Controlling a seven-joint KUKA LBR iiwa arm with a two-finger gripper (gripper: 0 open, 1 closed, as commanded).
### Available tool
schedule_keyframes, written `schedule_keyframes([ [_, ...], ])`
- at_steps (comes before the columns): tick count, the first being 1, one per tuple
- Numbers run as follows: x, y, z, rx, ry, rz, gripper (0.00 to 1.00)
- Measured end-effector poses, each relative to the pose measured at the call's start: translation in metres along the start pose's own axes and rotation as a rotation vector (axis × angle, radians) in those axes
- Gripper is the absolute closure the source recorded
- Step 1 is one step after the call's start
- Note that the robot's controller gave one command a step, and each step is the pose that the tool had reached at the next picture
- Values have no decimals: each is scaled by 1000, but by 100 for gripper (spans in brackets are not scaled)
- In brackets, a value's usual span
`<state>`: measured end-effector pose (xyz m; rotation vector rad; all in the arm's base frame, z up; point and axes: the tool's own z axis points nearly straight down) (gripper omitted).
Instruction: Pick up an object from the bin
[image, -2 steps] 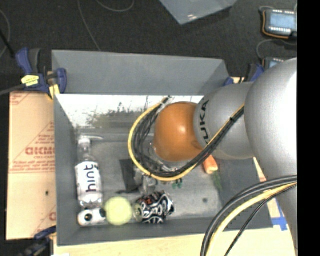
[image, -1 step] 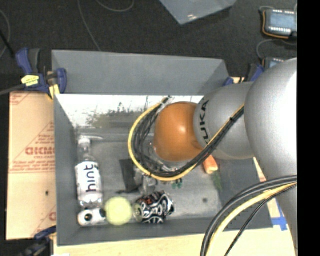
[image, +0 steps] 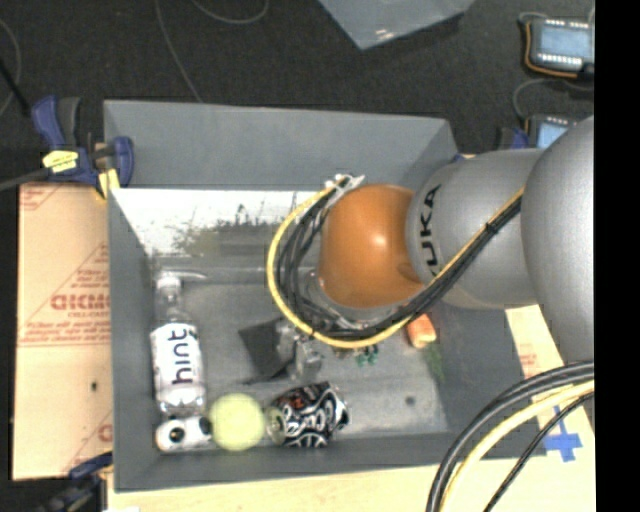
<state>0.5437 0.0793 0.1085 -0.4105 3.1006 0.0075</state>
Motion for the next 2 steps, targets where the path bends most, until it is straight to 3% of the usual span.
schedule_keyframes([
  [1,4,-5,-49,2,-9,9,100],
  [2,-3,-2,-100,1,-3,14,100],
])
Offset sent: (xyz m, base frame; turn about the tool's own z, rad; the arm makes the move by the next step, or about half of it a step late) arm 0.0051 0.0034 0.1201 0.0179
